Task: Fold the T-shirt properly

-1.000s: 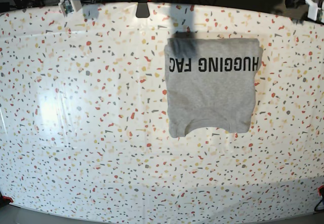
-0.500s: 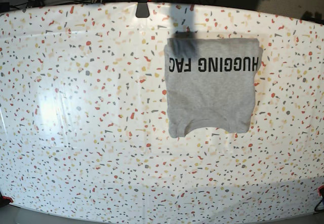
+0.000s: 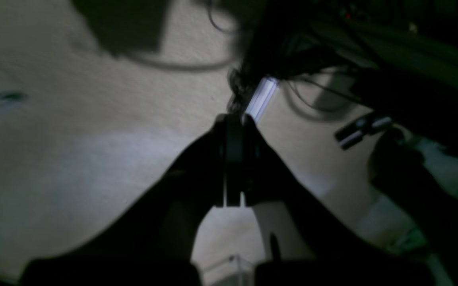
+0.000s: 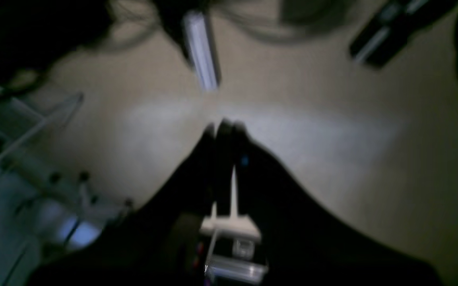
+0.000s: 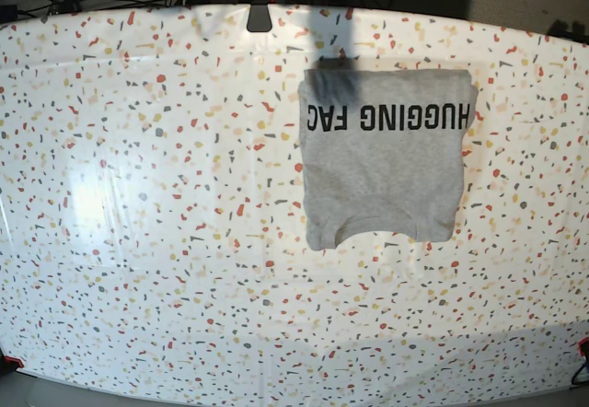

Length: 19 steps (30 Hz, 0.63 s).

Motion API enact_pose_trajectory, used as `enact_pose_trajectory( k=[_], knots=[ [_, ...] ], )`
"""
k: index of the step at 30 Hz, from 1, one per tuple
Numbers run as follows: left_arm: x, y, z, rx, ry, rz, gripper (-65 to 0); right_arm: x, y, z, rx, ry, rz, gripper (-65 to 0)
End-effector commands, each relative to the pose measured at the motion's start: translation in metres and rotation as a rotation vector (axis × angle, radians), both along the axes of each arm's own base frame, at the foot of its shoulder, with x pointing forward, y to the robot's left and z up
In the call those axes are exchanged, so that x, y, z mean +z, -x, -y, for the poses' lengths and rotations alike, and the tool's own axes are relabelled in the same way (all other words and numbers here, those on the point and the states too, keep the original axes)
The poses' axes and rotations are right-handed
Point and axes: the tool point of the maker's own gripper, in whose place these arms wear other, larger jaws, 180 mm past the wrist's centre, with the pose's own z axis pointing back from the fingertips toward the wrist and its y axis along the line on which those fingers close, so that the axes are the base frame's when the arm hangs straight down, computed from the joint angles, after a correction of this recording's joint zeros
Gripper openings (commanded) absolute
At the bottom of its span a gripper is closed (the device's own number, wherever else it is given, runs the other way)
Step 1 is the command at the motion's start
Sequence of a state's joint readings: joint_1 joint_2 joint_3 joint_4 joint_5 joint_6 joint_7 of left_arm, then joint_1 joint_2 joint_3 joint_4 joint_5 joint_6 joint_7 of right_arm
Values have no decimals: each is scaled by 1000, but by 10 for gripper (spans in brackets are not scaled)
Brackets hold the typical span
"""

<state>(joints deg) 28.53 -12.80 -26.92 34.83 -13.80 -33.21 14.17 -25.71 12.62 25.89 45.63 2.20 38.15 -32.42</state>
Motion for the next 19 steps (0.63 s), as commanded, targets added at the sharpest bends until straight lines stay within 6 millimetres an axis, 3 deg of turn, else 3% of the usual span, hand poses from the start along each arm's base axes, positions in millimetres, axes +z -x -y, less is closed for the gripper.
enact_pose_trajectory(
  k=[1, 5, 8, 13, 19],
  knots=[
    [-2, -3, 0, 4, -1, 9, -650, -2, -4, 14, -6, 15, 15, -650],
    [-19, -29, 30, 29, 30, 22, -650, -16, -27, 40, -62, 39, 56, -650],
    [-26, -54, 51, 20, 40, 66, -650, -20, -52, 44, -89, 35, 75, -650],
    [-38, -85, 74, -20, 12, 60, -650, -26, -85, 30, -57, 12, 108, -650],
    [-40, -105, 87, -16, 16, 82, -650, -32, -98, 4, -25, -24, 116, -650]
  ],
)
